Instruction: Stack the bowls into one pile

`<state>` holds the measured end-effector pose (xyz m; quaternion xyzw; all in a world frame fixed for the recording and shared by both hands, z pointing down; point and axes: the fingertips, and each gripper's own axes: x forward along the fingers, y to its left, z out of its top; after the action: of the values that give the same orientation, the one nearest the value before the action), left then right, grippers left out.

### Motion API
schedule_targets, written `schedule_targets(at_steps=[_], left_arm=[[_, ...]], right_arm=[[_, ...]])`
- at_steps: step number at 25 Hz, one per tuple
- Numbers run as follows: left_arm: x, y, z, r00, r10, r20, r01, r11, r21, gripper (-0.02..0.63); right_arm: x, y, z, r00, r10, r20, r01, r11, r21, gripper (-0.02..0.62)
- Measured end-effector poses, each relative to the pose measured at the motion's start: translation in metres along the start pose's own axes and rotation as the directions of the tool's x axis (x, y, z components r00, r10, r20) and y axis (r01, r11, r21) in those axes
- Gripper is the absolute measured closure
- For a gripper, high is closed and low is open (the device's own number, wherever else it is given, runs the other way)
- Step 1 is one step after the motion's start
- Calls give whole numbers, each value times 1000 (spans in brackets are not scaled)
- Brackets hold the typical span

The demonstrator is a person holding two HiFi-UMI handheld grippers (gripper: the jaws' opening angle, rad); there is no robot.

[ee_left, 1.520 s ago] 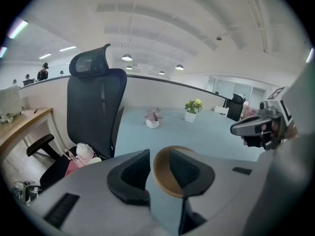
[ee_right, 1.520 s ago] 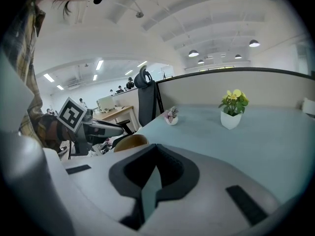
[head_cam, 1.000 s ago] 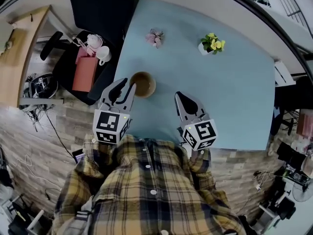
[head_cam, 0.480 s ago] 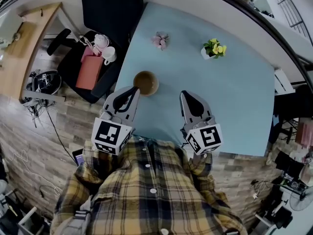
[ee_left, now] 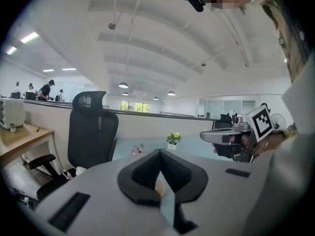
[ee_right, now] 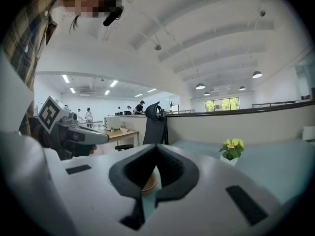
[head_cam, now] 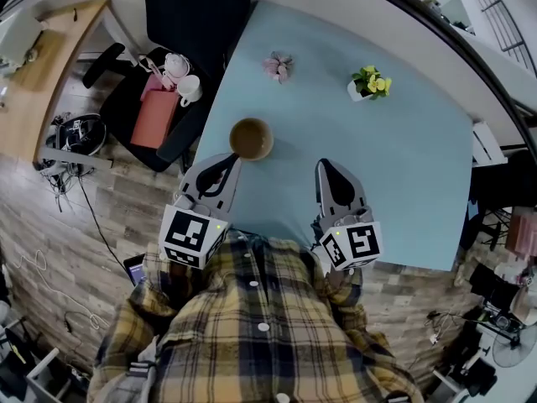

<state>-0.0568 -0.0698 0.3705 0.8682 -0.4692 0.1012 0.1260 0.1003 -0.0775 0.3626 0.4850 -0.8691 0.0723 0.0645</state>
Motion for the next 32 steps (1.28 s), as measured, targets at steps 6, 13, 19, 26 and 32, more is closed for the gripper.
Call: schedule_targets(at_steps=[6, 13, 19, 26, 32], left_arm=[[1, 2, -2, 1000, 18, -2, -18, 1000, -6, 615], [2, 3, -4, 1000, 27, -5, -27, 1000, -14, 615], [1, 3, -6, 999, 32, -8, -33, 999, -20, 615], [-2, 6, -10, 999, 44, -14, -44, 999, -26, 615], [-6, 10, -12, 998, 54, -16, -54, 998, -32, 615]], right_arm=[[-1, -6, -4, 1000, -4, -11, 4, 1000, 9, 592], [2, -6, -8, 999, 14, -29, -14, 1000, -1, 592], [3, -7, -10, 999, 16, -35, -16, 1000, 4, 594], [5, -5, -15, 998, 26, -54, -25, 1000, 15, 594], [7, -3, -18, 997, 21, -70, -20, 1000, 11, 594]])
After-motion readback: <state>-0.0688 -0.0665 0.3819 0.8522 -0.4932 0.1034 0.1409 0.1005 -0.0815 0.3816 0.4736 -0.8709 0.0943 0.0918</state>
